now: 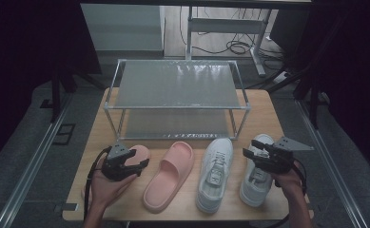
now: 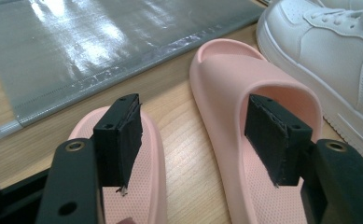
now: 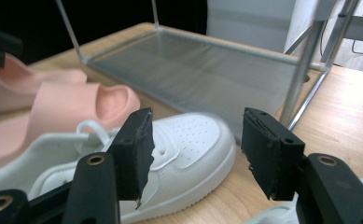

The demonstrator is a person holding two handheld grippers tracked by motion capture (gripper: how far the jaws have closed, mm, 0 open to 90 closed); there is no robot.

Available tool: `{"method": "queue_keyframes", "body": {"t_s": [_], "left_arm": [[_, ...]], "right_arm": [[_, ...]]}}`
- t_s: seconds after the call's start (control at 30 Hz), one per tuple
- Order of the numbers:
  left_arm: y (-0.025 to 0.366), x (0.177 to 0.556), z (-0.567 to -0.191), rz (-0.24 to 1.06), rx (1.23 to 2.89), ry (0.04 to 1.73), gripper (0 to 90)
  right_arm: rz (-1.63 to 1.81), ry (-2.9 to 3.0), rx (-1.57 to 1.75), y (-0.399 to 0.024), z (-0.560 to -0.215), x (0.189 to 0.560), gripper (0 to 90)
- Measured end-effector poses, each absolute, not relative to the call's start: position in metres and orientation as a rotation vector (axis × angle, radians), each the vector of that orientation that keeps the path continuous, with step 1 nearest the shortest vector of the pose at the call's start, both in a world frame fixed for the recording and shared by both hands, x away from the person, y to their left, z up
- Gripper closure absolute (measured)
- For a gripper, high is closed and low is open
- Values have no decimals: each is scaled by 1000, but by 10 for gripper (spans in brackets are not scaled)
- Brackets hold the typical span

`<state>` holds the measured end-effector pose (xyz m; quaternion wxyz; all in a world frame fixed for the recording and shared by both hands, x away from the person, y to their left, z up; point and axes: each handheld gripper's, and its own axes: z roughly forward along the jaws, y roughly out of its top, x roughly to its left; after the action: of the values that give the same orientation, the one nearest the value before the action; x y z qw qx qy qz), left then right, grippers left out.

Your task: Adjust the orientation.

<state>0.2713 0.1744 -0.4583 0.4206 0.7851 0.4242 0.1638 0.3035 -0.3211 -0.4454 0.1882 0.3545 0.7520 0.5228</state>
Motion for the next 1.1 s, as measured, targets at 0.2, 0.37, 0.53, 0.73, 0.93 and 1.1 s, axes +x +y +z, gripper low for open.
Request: {"method": "queue_keyframes", "body": {"t_s": [0.2,0.37,0.53,0.73,0.93,1.1], "left_arm": [[178,273,-461,390,1917,1132,379],[177,270,-456,371,1898,1101,467],[185,259,-444,387,1843,1071,559],[190,261,-448,403,1852,1085,683],[183,257,-450,440,1870,1066,804],[188,239,-442,481,1853,1067,839]], "right_arm": [[1505,2068,1060,-337,-447,305,468],[1488,2074,956,-331,-448,296,539],[1526,2110,901,-319,-437,284,504],[1469,2120,964,-319,-441,289,467],[1405,2113,1032,-322,-449,294,453],[1393,2113,1041,-320,-452,293,445]]}}
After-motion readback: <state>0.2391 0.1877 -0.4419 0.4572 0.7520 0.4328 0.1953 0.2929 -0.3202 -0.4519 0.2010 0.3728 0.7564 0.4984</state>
